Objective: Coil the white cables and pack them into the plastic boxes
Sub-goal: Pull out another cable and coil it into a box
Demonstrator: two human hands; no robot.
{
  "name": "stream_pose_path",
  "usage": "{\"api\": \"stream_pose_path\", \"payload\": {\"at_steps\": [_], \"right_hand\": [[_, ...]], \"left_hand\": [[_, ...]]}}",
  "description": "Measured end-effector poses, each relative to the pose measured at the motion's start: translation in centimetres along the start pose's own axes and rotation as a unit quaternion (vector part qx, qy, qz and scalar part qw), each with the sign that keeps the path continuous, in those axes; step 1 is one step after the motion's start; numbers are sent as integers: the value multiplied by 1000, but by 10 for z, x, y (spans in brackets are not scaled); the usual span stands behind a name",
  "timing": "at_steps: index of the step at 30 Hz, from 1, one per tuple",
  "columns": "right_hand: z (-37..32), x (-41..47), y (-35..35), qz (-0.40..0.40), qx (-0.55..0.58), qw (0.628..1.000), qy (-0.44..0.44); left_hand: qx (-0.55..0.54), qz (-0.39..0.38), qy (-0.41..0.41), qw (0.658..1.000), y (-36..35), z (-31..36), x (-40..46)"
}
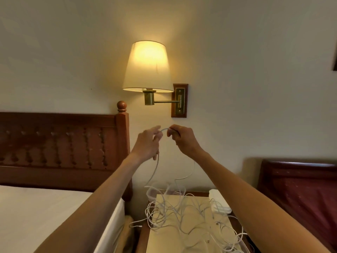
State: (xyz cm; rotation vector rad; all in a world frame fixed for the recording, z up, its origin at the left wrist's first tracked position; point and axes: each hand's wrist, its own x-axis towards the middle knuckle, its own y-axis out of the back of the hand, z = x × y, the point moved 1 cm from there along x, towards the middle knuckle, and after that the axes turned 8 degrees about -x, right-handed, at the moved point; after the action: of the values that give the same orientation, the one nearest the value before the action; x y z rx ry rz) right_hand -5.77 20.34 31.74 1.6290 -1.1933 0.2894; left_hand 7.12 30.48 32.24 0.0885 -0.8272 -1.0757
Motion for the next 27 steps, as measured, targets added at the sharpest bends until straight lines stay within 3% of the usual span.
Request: {"api": "stream_pose_path", "payload": {"at_steps": [6, 11, 13, 15, 17, 19, 20, 22, 24, 27], "right_hand": [[12, -22, -7, -9, 18, 1000, 9], [65, -62, -17, -38, 43, 992, -110], [69, -61, -15, -28, 108, 980, -164], [62, -50, -10, -2, 143, 972, -188], [51, -37, -4, 8, 130, 976, -172], [42, -27, 1, 6, 105, 985, -139], [36, -23, 2, 3, 90, 989, -117], [22, -17, 1, -7, 64, 996, -69], [13, -15, -1, -8, 46, 998, -33], [7, -18, -1, -12, 16, 1000, 11]], "left_hand": [[-5, 117, -103, 988, 5, 13, 0], [-74, 274, -140, 949, 58, 24, 8], [-47, 251, -91, 963, 70, 16, 8], [68, 117, 72, 988, 70, -2, 10], [227, 5, 210, 951, 68, -16, 7], [228, 27, 169, 959, 60, -10, 1], [192, 55, 97, 975, 51, -5, 0], [115, 31, -11, 993, 25, 8, -5], [87, -24, -47, 995, 3, 8, -4], [31, -19, -57, 998, -8, -2, -3]]}}
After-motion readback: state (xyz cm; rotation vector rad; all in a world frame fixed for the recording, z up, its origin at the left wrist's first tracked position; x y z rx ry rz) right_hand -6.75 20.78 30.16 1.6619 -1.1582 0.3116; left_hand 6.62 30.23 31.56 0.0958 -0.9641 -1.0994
